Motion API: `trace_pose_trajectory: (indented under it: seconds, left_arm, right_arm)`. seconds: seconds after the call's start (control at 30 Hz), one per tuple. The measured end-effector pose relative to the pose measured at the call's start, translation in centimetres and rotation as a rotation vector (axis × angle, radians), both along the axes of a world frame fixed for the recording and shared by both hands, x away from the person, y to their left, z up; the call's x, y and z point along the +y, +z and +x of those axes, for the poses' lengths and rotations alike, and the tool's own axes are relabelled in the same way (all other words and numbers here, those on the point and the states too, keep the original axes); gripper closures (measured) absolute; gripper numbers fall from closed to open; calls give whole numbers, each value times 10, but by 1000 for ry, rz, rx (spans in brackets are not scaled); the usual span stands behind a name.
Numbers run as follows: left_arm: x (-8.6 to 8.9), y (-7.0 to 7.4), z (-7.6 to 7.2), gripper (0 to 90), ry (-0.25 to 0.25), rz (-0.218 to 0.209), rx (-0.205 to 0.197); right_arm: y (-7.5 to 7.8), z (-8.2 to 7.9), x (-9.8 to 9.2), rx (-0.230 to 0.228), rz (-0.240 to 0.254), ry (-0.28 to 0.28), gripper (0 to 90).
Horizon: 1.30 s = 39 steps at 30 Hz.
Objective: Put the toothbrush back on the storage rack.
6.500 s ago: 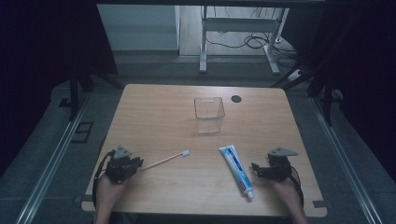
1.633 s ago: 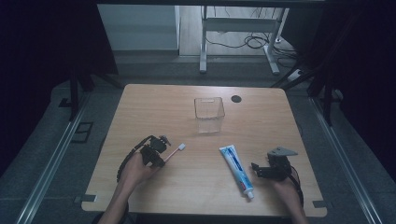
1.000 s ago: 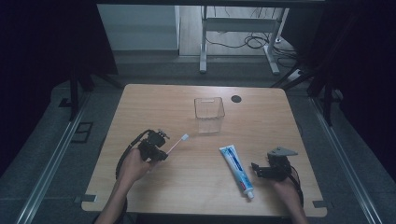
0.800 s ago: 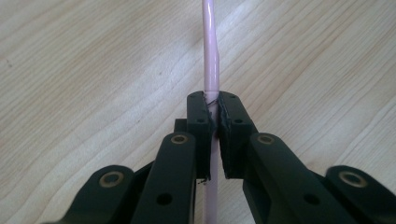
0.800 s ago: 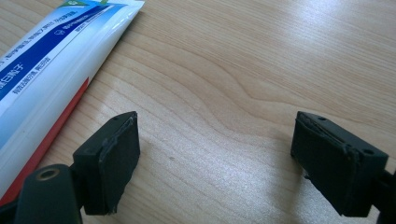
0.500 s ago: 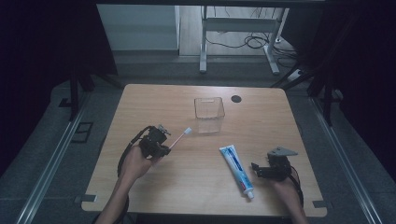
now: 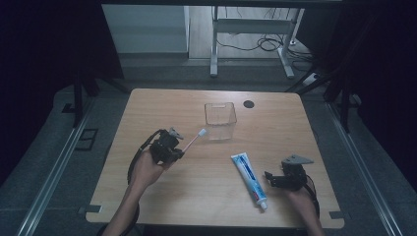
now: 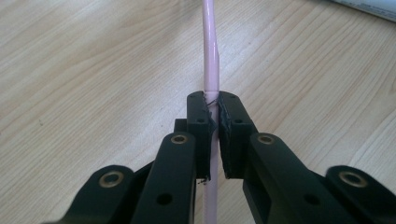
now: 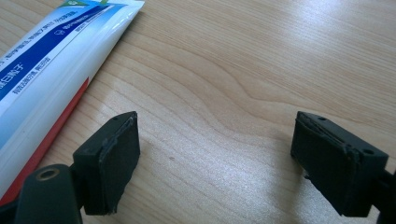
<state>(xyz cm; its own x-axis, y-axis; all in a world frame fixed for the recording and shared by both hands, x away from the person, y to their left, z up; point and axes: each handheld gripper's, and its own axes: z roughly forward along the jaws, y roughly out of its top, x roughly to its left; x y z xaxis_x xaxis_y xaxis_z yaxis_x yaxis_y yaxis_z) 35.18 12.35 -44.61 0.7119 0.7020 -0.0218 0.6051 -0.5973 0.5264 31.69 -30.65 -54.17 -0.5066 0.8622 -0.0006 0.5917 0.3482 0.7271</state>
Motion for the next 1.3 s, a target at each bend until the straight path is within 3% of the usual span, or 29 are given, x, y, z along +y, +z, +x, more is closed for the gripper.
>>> trace_pose_trajectory:
  seconds: [0.5, 1.3]
  left_arm:
    - [-6, 14, 6, 844, -6, -40, -71]
    - [-27, 41, 19, 844, -29, -61, -171]
  right_arm:
    - [0, 0, 0, 0, 1, -2, 153]
    - [0, 0, 0, 2, 2, -4, 153]
